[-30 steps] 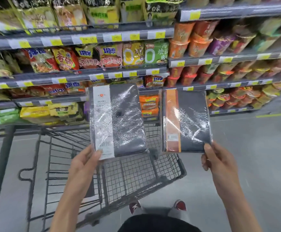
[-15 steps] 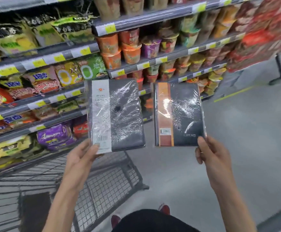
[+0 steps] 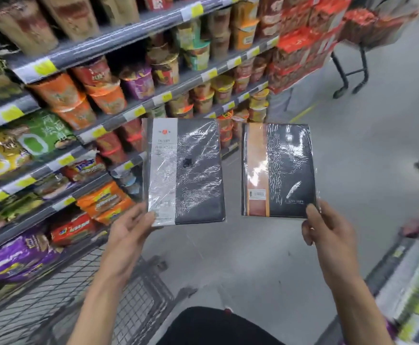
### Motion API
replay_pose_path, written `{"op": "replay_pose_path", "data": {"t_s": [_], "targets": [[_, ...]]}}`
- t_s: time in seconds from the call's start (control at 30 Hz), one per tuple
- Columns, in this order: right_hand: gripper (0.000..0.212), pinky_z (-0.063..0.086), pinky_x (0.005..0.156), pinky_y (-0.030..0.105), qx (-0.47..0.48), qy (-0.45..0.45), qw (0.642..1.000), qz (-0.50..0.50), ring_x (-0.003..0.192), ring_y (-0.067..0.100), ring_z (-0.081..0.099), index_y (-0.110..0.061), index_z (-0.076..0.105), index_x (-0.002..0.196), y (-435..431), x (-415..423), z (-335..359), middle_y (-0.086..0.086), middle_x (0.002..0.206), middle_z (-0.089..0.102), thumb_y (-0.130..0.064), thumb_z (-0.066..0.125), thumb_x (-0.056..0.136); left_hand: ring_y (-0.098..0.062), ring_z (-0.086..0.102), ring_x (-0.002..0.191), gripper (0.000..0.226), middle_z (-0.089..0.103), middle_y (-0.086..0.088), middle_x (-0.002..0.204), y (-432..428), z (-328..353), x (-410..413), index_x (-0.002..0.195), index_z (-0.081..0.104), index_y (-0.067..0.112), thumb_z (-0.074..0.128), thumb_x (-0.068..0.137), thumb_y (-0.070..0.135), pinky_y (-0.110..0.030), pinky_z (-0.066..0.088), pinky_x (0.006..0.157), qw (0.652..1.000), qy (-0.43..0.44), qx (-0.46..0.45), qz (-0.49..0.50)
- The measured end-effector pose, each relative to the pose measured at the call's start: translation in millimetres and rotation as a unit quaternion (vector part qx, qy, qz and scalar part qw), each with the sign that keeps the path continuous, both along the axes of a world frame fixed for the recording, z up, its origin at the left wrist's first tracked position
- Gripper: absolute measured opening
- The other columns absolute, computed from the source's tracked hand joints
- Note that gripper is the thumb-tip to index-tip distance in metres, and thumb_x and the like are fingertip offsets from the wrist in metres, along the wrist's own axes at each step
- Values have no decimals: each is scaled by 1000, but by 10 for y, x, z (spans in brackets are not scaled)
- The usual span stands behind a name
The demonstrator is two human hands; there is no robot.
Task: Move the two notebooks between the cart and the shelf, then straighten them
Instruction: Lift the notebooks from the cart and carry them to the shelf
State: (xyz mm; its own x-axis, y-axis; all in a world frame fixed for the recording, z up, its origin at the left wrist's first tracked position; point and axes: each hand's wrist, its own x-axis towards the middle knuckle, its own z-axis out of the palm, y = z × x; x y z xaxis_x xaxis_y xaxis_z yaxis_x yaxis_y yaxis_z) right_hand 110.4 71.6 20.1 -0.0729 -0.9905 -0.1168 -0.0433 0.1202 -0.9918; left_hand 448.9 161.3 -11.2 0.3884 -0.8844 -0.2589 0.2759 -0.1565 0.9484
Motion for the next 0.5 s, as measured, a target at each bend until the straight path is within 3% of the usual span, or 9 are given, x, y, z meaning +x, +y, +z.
{"op": "replay_pose_path", "data": {"t_s": [0.07,0.17,0.3,0.4,0.5], "targets": [[18,31,45,14,3,1,1000,-28,46,8,34,-19,64,91,-56,-129,-27,-8,48,42,-12,52,101,-37,55,128,96,61,-20,134,-209,-23,-18,137,54,4,92,61,47,-55,35,115,1000,6,7,-16],[18,32,45,13,11,1,998,-68,46,7,35,-19,66,96,-158,-338,-70,-8,48,42,-10,51,101,-37,56,125,90,64,-20,131,-571,-85,-105,133,58,4,92,61,47,-51,37,114,998,9,24,-61],[20,33,45,15,12,0,993,-116,49,8,35,-9,67,115,-372,-607,-142,-7,52,42,-9,52,101,-25,69,97,71,72,-18,112,-1180,-80,-357,111,72,9,94,56,48,-31,56,88,988,-14,25,-150],[19,32,46,15,15,4,987,-162,49,8,35,-10,67,113,-596,-748,-169,-6,52,42,-10,52,101,-26,68,90,64,70,-19,109,-1749,-80,-543,107,73,11,94,57,46,-30,57,80,980,-10,15,-197],[18,32,46,15,24,5,974,-224,49,10,35,-8,68,110,-837,-898,-175,-6,52,43,-11,53,100,-23,67,82,35,66,-21,101,-2375,-58,-789,102,68,7,82,78,29,-26,57,73,971,-23,2,-238]]}}
